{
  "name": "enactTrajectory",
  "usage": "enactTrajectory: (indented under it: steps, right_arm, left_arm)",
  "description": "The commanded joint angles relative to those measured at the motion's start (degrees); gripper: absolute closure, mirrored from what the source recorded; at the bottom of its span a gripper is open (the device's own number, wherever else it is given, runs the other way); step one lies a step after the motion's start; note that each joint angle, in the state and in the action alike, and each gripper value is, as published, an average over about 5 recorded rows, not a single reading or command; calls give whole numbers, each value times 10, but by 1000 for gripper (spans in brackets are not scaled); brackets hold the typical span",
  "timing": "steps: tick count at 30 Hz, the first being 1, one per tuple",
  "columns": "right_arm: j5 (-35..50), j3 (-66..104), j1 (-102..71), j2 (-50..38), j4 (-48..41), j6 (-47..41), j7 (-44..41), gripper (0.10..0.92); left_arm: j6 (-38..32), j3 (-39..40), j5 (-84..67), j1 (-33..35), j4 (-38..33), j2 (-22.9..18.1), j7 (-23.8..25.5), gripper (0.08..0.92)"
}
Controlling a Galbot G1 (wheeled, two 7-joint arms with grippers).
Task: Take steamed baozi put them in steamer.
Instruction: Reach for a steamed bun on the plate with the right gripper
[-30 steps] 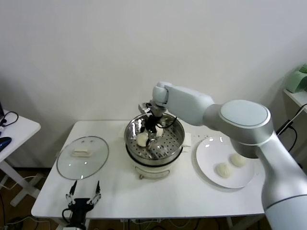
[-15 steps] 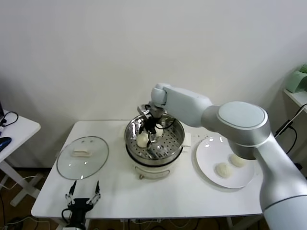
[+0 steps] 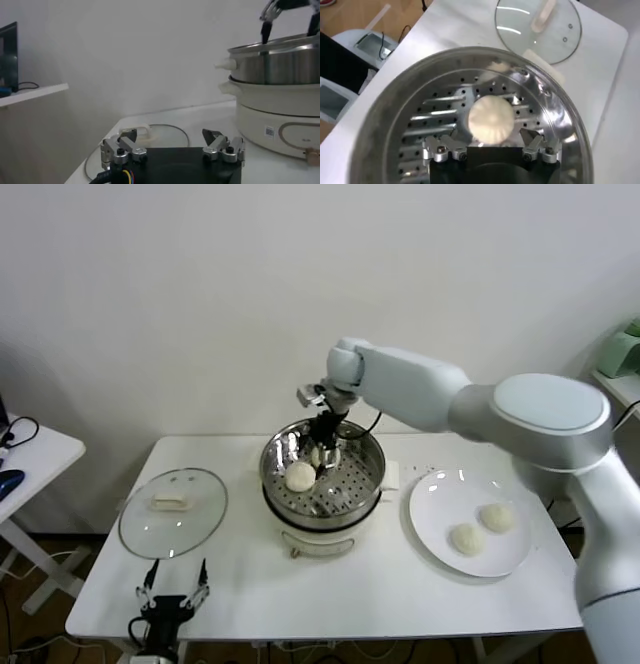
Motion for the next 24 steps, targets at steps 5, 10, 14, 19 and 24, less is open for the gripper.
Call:
enactTrajectory:
  steps: [5,10,14,19,24]
  right_arm:
    - [-37,0,110,-293,196,-18,-24,203]
    - [-105,17,81,-392,231,-8,-29,203]
    - [-164,33,30,-450,241,6,-24,203]
    - [-224,83,-66,-493,230,25,-9,203]
    - [-272,174,-173,-507,217,34,-2,203]
  left_arm:
    - [4,2,-4,-9,-1,3,0,177]
    - [5,2,-10,-7,-2,5,-1,177]
    - [7,0,-15,-2,-3,5,1,177]
    - [1,-3,-12,5,-8,3,1,177]
    - [1,-6,-10,10,-15,3,1,177]
